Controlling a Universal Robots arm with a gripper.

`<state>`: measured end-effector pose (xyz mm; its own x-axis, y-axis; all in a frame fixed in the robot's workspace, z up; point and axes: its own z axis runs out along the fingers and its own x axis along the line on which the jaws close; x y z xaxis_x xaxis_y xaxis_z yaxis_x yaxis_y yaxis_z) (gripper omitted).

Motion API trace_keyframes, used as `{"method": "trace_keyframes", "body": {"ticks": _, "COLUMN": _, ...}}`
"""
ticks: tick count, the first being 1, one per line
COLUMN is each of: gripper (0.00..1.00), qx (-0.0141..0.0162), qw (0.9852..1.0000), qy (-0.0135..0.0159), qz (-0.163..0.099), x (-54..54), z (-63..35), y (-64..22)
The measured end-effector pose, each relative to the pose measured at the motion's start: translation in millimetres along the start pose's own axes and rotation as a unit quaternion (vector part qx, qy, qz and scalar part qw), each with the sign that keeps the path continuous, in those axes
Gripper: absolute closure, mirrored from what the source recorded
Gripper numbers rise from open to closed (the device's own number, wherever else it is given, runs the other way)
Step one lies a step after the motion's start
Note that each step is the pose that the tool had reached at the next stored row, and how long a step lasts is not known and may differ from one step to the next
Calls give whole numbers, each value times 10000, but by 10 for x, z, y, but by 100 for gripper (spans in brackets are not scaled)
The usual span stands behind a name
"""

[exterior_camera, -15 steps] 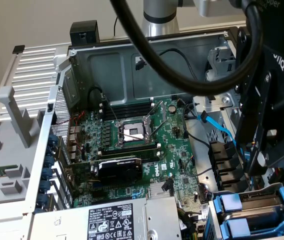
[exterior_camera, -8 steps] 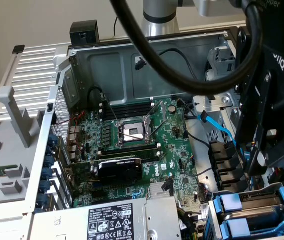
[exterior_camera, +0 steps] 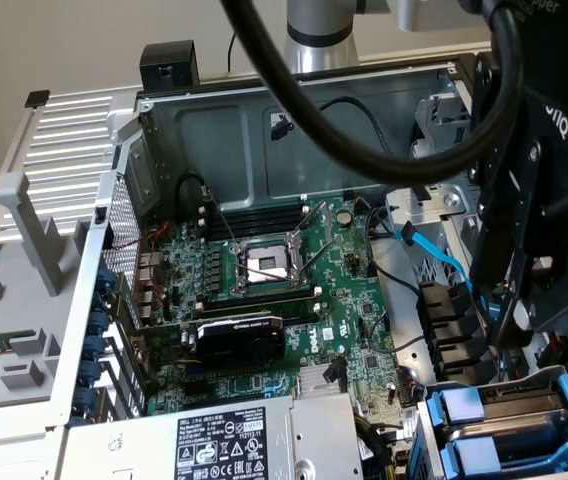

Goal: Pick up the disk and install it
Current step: 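Insert the first disk wire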

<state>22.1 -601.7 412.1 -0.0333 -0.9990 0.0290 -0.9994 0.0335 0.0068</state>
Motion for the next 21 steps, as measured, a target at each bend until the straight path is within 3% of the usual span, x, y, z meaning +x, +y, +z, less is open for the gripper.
{"method": "trace_keyframes", "body": {"ticks": 5, "gripper": 55, "qx": 34, "qw": 10000, "qy": -1, "qz": 28, "x": -57, "z": -2, "y": -25}}
{"method": "trace_keyframes", "body": {"ticks": 15, "gripper": 55, "qx": 41, "qw": 10000, "qy": -1, "qz": 69, "x": -121, "z": -4, "y": -170}}
{"method": "trace_keyframes", "body": {"ticks": 21, "gripper": 55, "qx": 65, "qw": 9999, "qy": -12, "qz": 150, "x": -135, "z": 0, "y": -212}}
